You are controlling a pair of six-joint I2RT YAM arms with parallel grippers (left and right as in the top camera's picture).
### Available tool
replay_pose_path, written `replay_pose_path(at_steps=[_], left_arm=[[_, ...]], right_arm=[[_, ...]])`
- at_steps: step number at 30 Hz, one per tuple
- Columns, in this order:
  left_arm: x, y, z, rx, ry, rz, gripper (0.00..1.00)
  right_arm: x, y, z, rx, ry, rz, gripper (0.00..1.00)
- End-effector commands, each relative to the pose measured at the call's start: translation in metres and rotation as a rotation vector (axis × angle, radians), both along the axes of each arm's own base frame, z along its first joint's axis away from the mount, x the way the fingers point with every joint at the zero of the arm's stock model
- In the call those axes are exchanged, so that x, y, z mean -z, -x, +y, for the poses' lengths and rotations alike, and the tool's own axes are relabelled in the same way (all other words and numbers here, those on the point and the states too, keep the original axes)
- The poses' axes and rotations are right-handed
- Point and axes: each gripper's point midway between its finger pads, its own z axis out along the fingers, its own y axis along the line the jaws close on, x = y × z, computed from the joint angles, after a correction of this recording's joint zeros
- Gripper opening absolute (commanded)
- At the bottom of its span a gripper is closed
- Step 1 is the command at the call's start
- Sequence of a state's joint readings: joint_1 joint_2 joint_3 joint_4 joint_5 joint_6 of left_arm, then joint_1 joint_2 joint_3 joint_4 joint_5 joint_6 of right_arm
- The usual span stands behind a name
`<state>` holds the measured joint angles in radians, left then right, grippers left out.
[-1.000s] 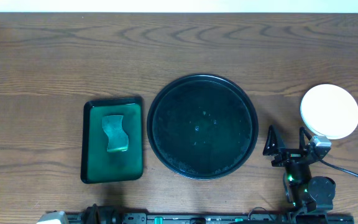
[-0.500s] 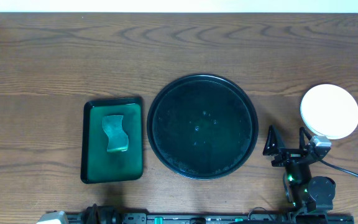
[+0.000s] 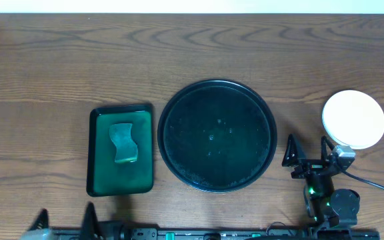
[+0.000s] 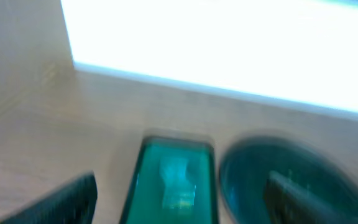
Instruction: Clean dirty plates on tray and stack at the side
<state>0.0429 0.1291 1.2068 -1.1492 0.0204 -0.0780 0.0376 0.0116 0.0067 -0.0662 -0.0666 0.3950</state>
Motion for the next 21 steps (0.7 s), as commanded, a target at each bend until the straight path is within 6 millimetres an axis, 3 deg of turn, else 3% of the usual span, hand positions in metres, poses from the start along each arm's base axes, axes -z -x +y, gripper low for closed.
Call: replay_pose_path(at_steps=[1, 5, 8, 15, 21], left_arm=[[-0.019, -0.015, -0.003, 0.021, 0.008, -0.091, 0.85], [-0.041, -0.046, -0.007, 0.053, 0.002, -0.232, 0.85], [-0.041, -0.074, -0.014, 0.099, -0.002, -0.293, 0.85], [0.009, -0.130, -0.036, 0.245, -0.004, -0.318, 0.85], [0.058, -0.147, -0.039, 0.265, -0.002, -0.304, 0.85]], right_arm=[[0.001, 0.000, -0.006, 0.028, -0.008, 0.001, 0.99], [0.001, 0.000, -0.006, 0.028, -0.008, 0.001, 0.99], [0.001, 0.000, -0.006, 0.028, -0.008, 0.001, 0.99], [0.001, 0.000, -0.006, 0.028, -0.008, 0.001, 0.99], [0.001, 0.000, -0.006, 0.028, -0.008, 0.001, 0.99]])
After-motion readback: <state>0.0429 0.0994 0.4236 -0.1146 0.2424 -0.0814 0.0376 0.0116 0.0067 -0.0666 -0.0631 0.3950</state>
